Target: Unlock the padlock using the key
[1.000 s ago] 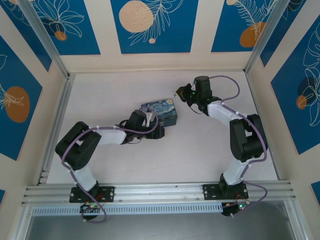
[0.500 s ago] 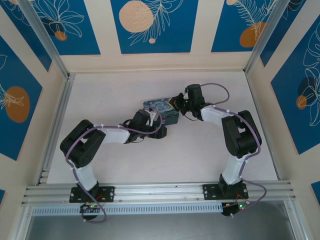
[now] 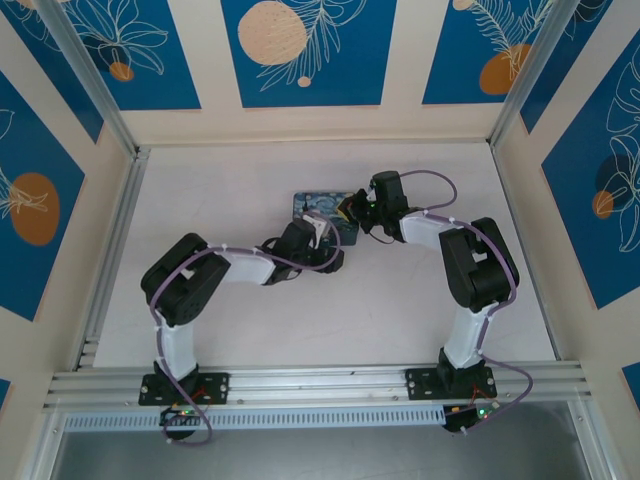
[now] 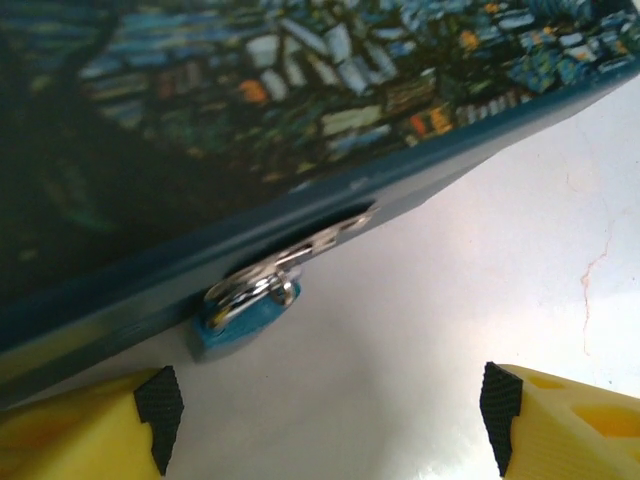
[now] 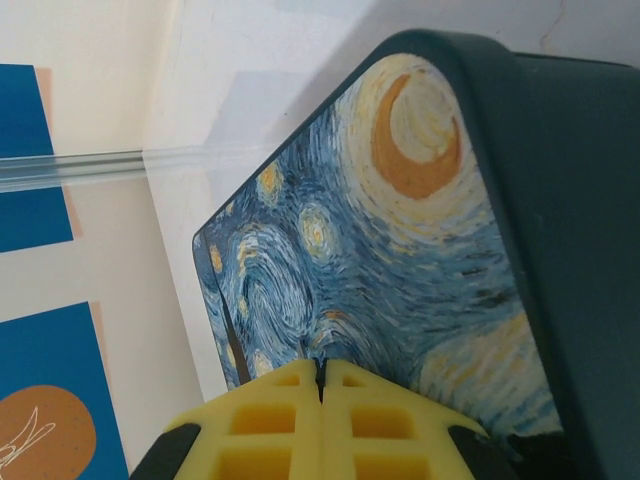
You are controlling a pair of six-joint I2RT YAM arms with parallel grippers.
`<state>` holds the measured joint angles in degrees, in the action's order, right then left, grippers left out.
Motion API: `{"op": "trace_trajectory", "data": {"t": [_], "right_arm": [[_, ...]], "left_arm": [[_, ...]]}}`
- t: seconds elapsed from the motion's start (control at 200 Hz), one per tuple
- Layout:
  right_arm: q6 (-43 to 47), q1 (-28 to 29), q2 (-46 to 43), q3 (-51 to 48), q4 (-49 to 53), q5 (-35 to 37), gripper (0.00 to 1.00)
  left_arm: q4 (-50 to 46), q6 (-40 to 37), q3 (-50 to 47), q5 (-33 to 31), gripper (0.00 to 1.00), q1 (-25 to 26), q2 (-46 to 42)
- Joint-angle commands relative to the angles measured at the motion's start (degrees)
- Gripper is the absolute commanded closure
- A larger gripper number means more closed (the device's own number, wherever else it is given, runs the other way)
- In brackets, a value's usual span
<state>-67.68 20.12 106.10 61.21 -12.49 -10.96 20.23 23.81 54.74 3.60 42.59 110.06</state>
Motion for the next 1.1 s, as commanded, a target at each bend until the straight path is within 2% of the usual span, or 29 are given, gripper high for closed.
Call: {"op": "trace_trajectory", "data": {"t": [0.0,0.17,0.275,0.43,0.595,1.095], "right_arm": [[-0.4,-0.1,1.6,-0.1,1.2,-0.5,1.0],[-0.4,0.0,2.0,-0.1,1.7,-0.3,1.0],[-0.2,0.0,2.2,0.0,2.2,-0.2,1.0],[0.1,0.0,2.7,0.3,2.6,-0.1,1.0],[-0.1,-0.1,3.2,0.5,2.5,0.0,1.0],[-0.4,0.0,3.2,0.5,2.1,-0.2,1.0]], "left_arm": [[0.6,-1.3,2.1,-1.0,0.2,0.6,4.1],[2.4,0.3,3.5,0.1,0.2,0.6,6.7],[5.2,2.2,4.2,3.5,0.21,0.5,7.7],[13.3,10.5,3.9,8.7,0.23,0.1,6.9],[22.0,19.6,2.1,10.2,0.23,-1.0,6.4],[36.3,33.8,-1.9,10.0,0.24,-2.5,8.6]]}}
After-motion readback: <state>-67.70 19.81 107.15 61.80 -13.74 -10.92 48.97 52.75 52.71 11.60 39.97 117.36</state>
